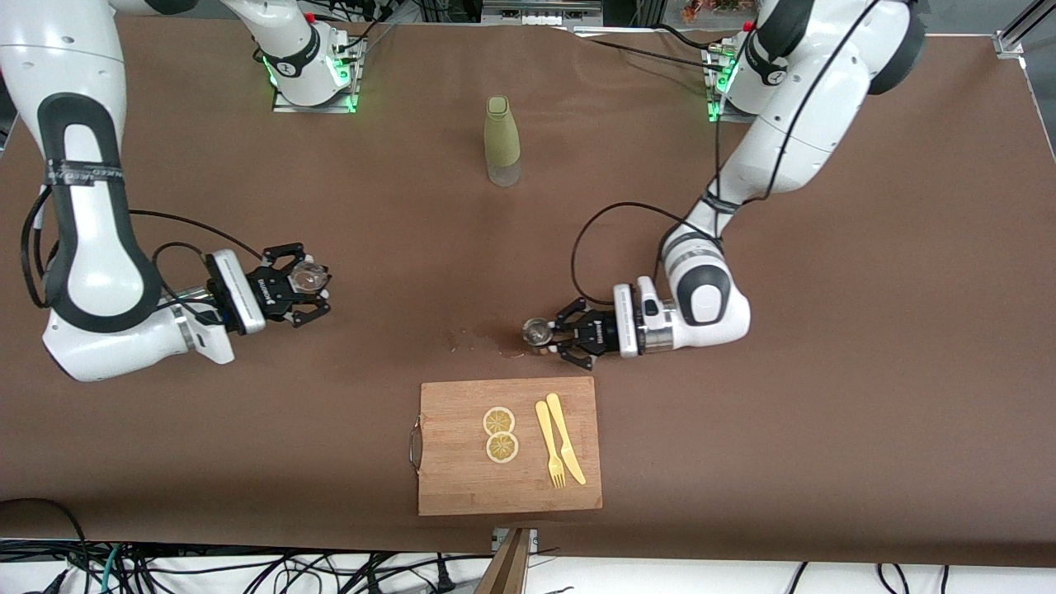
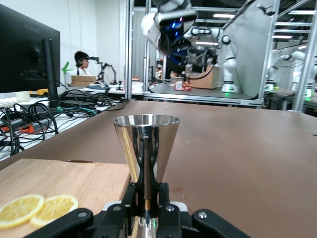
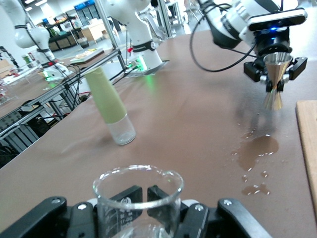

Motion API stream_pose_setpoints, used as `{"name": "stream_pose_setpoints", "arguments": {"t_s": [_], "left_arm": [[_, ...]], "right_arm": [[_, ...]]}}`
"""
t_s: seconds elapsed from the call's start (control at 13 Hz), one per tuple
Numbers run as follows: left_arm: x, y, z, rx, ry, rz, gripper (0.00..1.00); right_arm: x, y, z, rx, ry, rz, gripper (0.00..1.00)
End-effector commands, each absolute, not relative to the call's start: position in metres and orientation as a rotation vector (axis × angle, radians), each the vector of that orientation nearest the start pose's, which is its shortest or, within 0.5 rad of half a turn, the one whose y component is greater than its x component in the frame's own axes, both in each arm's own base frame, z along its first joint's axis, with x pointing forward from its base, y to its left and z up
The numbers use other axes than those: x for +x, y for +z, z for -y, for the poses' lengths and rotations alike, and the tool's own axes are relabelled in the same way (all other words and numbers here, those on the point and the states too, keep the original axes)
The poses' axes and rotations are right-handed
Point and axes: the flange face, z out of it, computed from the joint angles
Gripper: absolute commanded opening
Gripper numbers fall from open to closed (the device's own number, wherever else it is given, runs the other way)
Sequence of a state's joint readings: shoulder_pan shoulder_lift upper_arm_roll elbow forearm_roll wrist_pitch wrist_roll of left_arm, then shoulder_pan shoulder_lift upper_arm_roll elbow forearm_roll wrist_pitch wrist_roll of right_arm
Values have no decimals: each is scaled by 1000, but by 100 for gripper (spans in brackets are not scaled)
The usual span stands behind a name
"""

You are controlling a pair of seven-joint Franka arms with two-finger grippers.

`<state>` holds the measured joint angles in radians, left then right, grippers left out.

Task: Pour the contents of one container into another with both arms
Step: 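Carry the glass back with the right gripper while the left gripper returns the jigger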

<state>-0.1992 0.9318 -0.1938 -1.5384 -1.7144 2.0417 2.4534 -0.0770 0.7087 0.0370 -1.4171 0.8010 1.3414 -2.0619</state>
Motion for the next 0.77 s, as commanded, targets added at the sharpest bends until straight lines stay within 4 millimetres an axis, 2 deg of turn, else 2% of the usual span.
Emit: {"name": "stream_pose_setpoints", "arguments": {"t_s": [0.0,0.23,0.38,0.54,0.69], "left_arm": [[627,138,240,1298,1157,1268,0],[632,134,161,1227,1112,1322,0],[633,129,95,1198,1140,1340,0],[625,121,25,1193,1165,1367,0],[611,114,-29,1215,1182,1358,0]], "right_arm": [[639,255,-35,-1122,-435,1683,0],[635,204,-8,-1043,-508,1751,0],[629,165,4,-997,-559,1780,1],[623,141,17,-983,-587,1795,1],[613,111,31,-944,-613,1807,1]]}}
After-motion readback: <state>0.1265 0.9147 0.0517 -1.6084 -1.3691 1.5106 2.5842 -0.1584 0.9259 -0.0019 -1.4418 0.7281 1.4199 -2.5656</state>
